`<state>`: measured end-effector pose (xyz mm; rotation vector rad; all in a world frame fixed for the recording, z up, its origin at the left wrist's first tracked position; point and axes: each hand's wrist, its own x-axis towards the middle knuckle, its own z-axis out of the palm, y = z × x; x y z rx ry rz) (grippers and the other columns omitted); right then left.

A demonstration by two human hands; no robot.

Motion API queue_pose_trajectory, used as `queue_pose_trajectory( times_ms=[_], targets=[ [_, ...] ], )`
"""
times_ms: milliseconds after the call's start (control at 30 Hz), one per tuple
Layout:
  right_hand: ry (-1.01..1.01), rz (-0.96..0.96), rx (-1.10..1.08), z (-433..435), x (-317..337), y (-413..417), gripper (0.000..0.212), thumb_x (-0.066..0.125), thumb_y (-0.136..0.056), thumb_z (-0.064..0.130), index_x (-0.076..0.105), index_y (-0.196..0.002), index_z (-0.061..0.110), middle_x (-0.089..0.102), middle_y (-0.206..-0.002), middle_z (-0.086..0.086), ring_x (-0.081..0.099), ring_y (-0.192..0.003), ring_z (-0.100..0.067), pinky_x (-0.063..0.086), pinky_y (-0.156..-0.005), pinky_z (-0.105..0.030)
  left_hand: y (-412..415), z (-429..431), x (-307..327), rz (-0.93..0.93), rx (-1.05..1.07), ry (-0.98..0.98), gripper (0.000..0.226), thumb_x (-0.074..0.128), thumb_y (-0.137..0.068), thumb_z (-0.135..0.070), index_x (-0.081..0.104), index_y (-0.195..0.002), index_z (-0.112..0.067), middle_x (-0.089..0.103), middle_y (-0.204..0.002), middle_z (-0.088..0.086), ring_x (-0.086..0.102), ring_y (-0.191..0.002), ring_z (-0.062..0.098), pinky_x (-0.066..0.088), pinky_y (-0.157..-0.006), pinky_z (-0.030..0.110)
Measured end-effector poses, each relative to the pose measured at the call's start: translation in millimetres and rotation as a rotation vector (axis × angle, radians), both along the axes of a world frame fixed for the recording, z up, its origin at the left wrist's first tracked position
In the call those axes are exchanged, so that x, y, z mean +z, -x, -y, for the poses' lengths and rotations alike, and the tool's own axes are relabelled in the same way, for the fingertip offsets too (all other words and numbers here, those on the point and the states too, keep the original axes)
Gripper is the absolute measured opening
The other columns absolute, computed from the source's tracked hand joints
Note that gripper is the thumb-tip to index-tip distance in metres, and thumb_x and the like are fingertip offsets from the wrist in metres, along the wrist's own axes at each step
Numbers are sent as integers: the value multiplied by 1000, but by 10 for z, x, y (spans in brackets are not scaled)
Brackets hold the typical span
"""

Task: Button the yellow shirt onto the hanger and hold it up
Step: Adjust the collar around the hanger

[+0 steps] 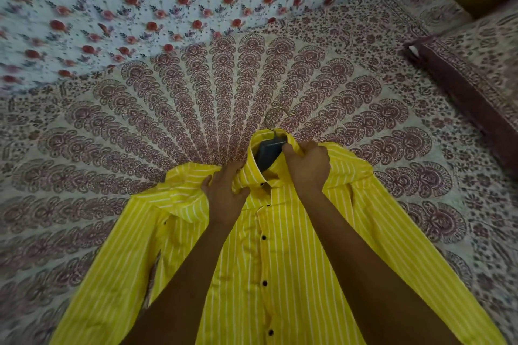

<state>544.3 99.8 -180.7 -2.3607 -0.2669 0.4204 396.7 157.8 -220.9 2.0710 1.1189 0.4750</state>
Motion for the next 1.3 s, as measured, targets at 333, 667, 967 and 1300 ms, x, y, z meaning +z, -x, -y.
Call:
queue_pose_trajectory(
  times_ms=[333,667,967,1300],
  targets=[
    [-138,-30,-183,166,62,-100,27,55,-87,18,68,-106,5,64,-110,-20,59,-100,-33,35,-69,-27,8,-63,-78,-39,-14,-6,59,67,-62,-19,45,-114,-37,64,-115,4,58,-109,29,27,-98,52],
    [-624,-644,-662,200,10,-85,23,38,-92,1,47,-76,16,48,-71,-4,46,-60,-15,41,-63,-29,-5,-33,-48,-3,9,72,59,60,-60,-19,39,-112,-41,64,-116,5,57,-111,29,32,-101,55],
    [-388,-362,-327,117,-65,350,28,70,-75,23,46,-86,13,56,-85,-10,58,-84,-29,47,-77,-38,-31,45,-51,24,22,42,59,60,-60,-18,40,-111,-40,65,-116,5,58,-109,30,31,-101,55],
    [-296,-97,-330,30,-134,311,20,66,-77,16,60,-88,0,60,-95,-17,47,-75,-18,21,-55,-20,-39,78,-64,7,-14,-13,50,43,-65,-36,38,-114,-39,63,-114,-2,55,-106,18,18,-95,33]
  ],
)
